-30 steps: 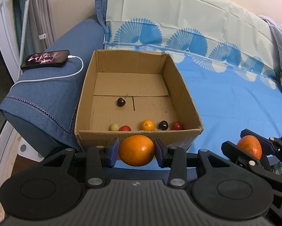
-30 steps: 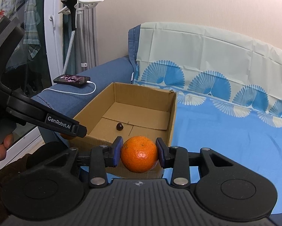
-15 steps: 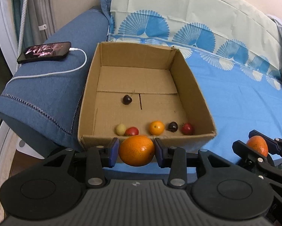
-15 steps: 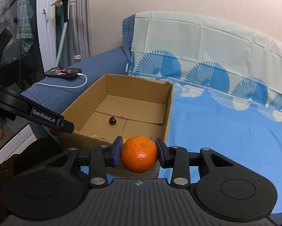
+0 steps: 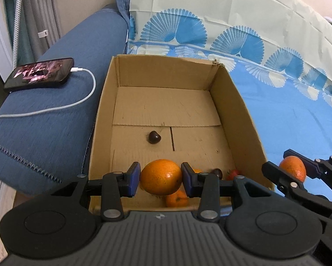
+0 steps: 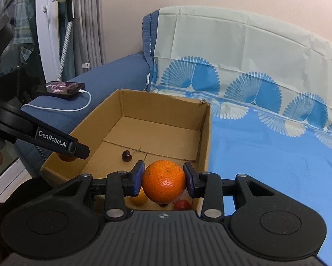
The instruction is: Organize fruits
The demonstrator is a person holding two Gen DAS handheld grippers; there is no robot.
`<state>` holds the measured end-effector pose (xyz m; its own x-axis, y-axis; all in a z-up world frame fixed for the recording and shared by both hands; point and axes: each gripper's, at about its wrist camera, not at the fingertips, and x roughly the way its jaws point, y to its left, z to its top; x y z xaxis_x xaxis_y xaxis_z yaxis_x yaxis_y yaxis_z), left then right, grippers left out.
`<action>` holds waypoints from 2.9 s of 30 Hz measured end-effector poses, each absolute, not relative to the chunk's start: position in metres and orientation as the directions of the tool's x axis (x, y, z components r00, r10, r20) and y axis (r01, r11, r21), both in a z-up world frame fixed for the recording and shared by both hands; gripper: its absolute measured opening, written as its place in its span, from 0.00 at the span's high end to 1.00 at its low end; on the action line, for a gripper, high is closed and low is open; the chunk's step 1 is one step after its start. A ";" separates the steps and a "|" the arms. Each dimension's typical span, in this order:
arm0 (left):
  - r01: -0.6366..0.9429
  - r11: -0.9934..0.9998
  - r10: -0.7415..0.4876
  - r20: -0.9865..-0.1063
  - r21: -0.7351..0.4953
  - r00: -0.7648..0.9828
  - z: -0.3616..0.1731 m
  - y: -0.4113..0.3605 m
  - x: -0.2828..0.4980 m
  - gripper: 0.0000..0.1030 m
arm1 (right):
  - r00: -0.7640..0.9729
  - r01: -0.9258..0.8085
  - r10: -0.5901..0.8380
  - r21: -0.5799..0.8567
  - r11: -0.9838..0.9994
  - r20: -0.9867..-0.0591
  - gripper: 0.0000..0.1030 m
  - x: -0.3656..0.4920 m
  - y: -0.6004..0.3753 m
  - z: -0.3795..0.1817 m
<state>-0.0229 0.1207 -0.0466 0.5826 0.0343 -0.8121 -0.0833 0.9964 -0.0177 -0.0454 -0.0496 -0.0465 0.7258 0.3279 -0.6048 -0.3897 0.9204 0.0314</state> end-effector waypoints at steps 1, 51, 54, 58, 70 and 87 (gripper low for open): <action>-0.083 0.996 0.036 -0.814 -0.015 0.579 -0.049 0.121 -0.018 0.57 | 0.723 -0.389 0.327 0.032 0.921 -0.608 0.62 -0.039 -0.048 -0.049; -0.064 0.995 0.095 -0.856 0.073 0.507 -0.089 0.114 0.034 0.00 | 0.692 -0.410 0.257 -0.074 0.909 -0.674 0.09 0.014 -0.027 -0.086; -0.074 0.994 0.106 -0.849 0.079 0.518 -0.080 0.111 0.010 0.00 | 0.706 -0.403 0.252 -0.083 0.911 -0.662 0.06 -0.014 -0.030 -0.075; -0.084 0.993 0.112 -0.836 0.079 0.536 -0.069 0.107 -0.022 0.00 | 0.723 -0.399 0.248 -0.097 0.912 -0.644 0.04 -0.052 -0.034 -0.067; -0.118 0.990 0.132 -0.806 0.077 0.577 -0.050 0.098 -0.091 0.00 | 0.761 -0.343 0.233 -0.070 0.937 -0.606 0.01 -0.112 -0.050 -0.049; -0.150 0.984 0.171 -0.736 0.094 0.655 -0.035 0.086 -0.125 0.00 | 0.796 -0.325 0.222 -0.088 0.942 -0.564 0.01 -0.145 -0.058 -0.037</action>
